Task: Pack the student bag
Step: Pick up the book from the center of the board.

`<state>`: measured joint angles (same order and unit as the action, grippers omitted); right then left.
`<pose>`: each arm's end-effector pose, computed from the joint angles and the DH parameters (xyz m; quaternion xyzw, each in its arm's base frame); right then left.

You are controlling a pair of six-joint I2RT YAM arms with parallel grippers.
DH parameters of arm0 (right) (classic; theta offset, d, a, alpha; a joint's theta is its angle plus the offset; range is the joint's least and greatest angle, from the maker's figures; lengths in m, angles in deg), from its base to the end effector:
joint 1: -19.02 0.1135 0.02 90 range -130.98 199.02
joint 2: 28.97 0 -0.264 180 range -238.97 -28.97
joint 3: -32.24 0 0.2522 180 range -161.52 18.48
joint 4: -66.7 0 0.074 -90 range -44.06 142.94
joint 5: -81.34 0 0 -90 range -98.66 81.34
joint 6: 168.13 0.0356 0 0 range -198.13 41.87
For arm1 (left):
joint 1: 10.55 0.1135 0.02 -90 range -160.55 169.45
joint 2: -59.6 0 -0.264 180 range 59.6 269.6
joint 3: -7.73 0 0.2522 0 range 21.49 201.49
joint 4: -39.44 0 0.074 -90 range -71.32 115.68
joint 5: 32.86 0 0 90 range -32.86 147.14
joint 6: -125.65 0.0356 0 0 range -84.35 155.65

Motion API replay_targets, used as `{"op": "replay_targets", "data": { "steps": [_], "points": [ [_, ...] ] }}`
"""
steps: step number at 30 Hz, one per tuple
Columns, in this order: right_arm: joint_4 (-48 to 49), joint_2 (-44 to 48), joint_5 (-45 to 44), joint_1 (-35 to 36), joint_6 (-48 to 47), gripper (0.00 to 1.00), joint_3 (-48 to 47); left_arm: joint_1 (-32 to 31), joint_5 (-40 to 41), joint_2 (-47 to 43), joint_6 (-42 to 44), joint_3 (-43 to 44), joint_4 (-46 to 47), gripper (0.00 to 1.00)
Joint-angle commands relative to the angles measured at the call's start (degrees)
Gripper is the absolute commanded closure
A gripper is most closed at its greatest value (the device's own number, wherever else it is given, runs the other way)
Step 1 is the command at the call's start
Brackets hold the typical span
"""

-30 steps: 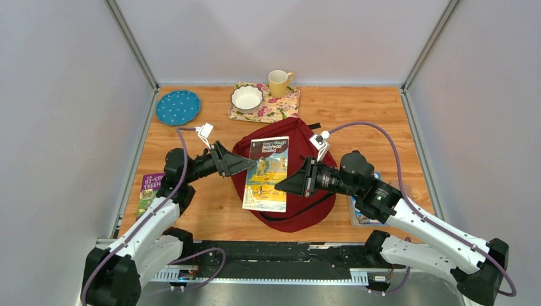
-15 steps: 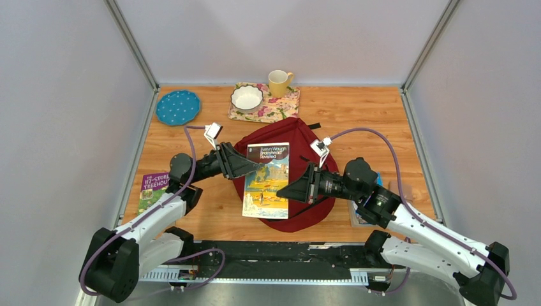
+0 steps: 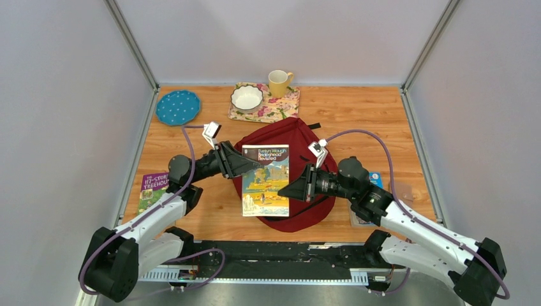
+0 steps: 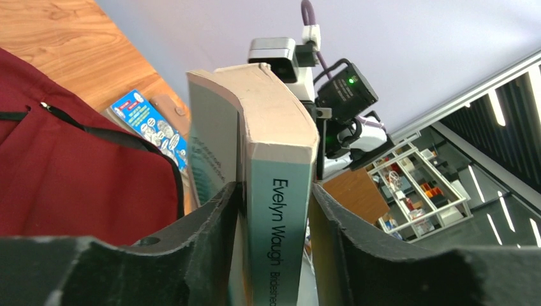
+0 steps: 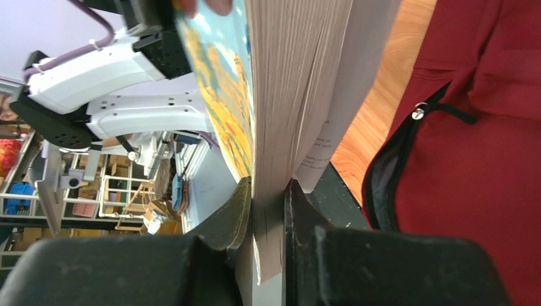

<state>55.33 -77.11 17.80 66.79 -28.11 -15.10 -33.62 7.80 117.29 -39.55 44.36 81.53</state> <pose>0.1223 0.1584 0.2843 -0.1289 0.7601 0.5778 0.2678 0.1780 -0.1052 0.2809 0.0830 0.6134 -0.7211 0.3114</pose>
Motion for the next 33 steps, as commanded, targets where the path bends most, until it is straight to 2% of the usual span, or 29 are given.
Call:
{"op": "replay_targets", "data": {
  "steps": [1,7,10,15,16,17,19,20,21,23,24,27,30,33],
  "points": [
    [3.5,-3.89,1.23,-0.57,-3.96,1.0,-4.73,-3.29,-2.95,0.4,0.23,3.05,5.58,0.46],
    [2.53,-7.05,2.9,-0.75,-8.7,1.0,-8.78,-4.35,-2.87,1.81,0.49,3.14,5.15,0.46],
    [0.6,-8.02,3.68,-1.1,-11.24,1.0,-10.8,-4.35,-2.52,1.81,1.37,3.06,2.78,0.49],
    [-6.25,-8.99,1.68,-3.11,-14.6,1.0,-13.79,-4.35,0.03,0.06,7.25,3.84,-7.58,0.72],
    [-7.57,-8.99,0.8,-3.64,-14.95,1.0,-14.22,-4.44,1.43,-0.38,8.65,4.72,-13.61,0.75],
    [-9.67,-8.47,0.01,-4.17,-15.13,0.98,-14.23,-4.35,2.14,-1.34,12.23,5.33,-16.97,0.86],
    [-11.09,-7.5,-1.93,-5.58,-14.69,0.81,-13.71,-4.35,5.55,-2.58,17.07,7.09,-26.35,1.0],
    [-11.62,-6.97,-2.72,-6.02,-14.34,0.55,-12.66,-4.35,7.05,-3.98,18.15,7.45,-28.76,1.0],
    [-12.49,-5.4,-5.51,-6.37,-13.12,0.42,-12.39,-4.35,8.81,-4.77,19.11,7.8,-30.87,1.0],
    [-16.86,-3.64,-8.86,-6.55,-12.49,0.27,-11.6,-4.35,15.04,-7.58,21.23,8.33,-36.33,1.0],
    [-18.64,-1.63,-12.8,-6.46,-11.1,0.24,-10.9,-4.35,16.98,-8.64,21.58,8.24,-37.3,1.0],
    [-20.76,1.99,-15.03,-6.55,-6.63,0.18,-6.33,-4.35,24.45,-12.42,22.2,8.07,-41.08,1.0],
    [-16.65,6.73,-9.79,-6.55,-1.87,0.17,-0.2,-4.44,31.22,-15.67,21.06,7.02,-42.85,1.0],
    [-9.88,9.29,-5.9,-5.5,7.79,0.17,4.65,-4.35,36.06,-18.57,17.11,3.6,-38.21,1.0]
  ]
}}
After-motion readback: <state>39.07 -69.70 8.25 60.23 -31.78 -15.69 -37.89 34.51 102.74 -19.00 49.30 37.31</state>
